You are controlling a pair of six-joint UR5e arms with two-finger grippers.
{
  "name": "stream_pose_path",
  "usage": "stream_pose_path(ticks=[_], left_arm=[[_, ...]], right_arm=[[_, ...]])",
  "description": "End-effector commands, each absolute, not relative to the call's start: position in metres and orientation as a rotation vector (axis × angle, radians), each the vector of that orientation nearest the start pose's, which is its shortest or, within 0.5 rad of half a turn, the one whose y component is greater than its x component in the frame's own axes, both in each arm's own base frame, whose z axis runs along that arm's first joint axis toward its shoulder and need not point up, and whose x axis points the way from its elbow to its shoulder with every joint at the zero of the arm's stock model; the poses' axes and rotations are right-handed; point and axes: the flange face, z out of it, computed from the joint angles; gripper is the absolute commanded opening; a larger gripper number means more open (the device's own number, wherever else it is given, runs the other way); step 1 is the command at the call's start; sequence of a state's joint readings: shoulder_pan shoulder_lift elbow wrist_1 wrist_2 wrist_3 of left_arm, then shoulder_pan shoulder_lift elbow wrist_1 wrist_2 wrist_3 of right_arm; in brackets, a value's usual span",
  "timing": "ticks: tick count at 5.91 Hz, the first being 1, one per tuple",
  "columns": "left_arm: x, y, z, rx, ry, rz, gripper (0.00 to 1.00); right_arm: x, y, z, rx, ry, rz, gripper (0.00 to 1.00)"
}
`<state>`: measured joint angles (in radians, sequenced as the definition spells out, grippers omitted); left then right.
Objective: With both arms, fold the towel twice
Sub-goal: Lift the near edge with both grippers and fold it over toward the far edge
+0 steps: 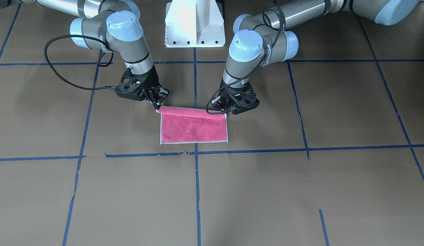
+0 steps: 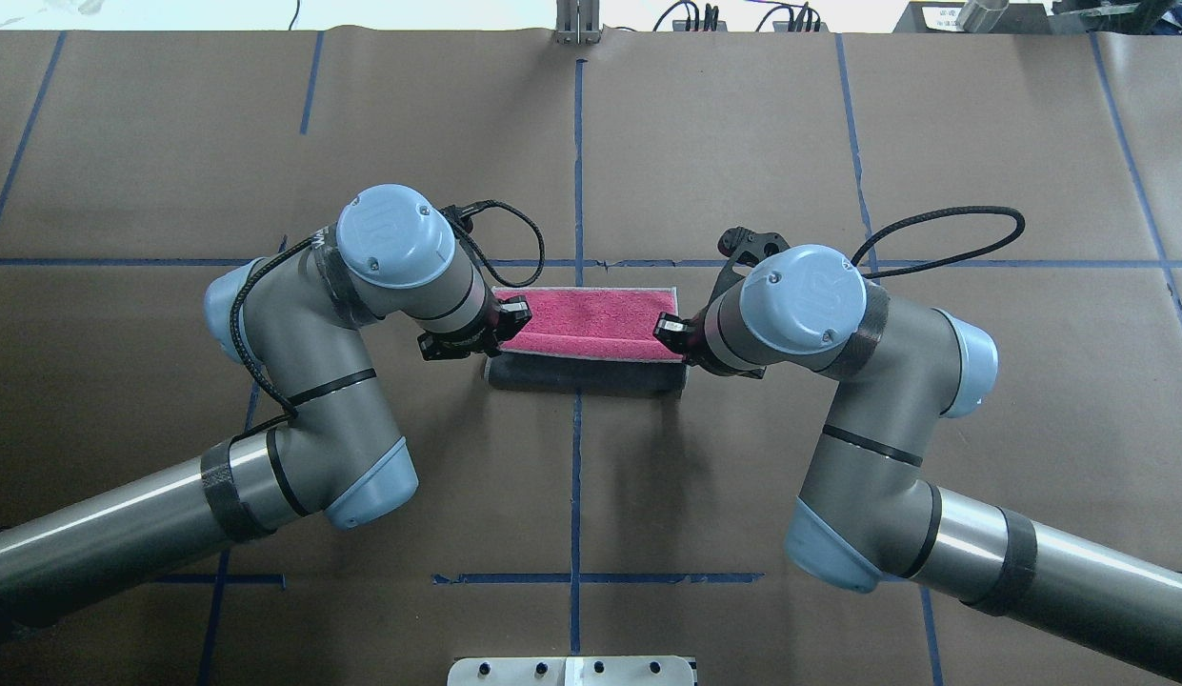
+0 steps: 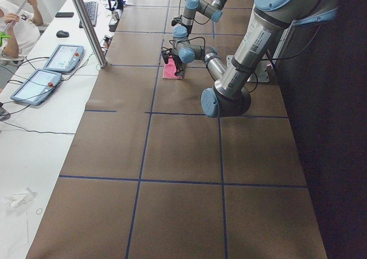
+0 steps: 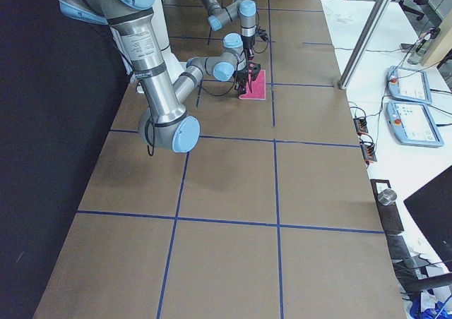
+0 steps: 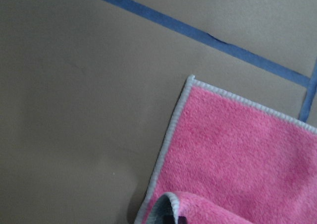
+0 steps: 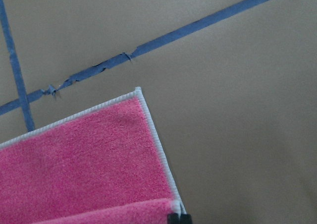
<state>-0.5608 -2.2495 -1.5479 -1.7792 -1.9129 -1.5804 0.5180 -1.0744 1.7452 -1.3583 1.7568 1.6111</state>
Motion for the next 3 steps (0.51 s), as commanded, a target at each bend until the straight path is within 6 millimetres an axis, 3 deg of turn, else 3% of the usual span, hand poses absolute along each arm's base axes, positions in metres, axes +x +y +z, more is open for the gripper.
stream_pose_path(ticks=[1, 3], left_arm=[[0.552, -0.468, 0.236, -0.074, 0.920, -0.386, 0.01], [0.545, -0.486, 0.239, -0.063, 0.918, -0.414, 0.05]], right_arm=[[-0.507, -0.440, 0.272, 0.054, -0.900, 0.451, 0.03], [-0.522, -0.488, 0.268, 0.044, -0.869, 0.486, 0.05]])
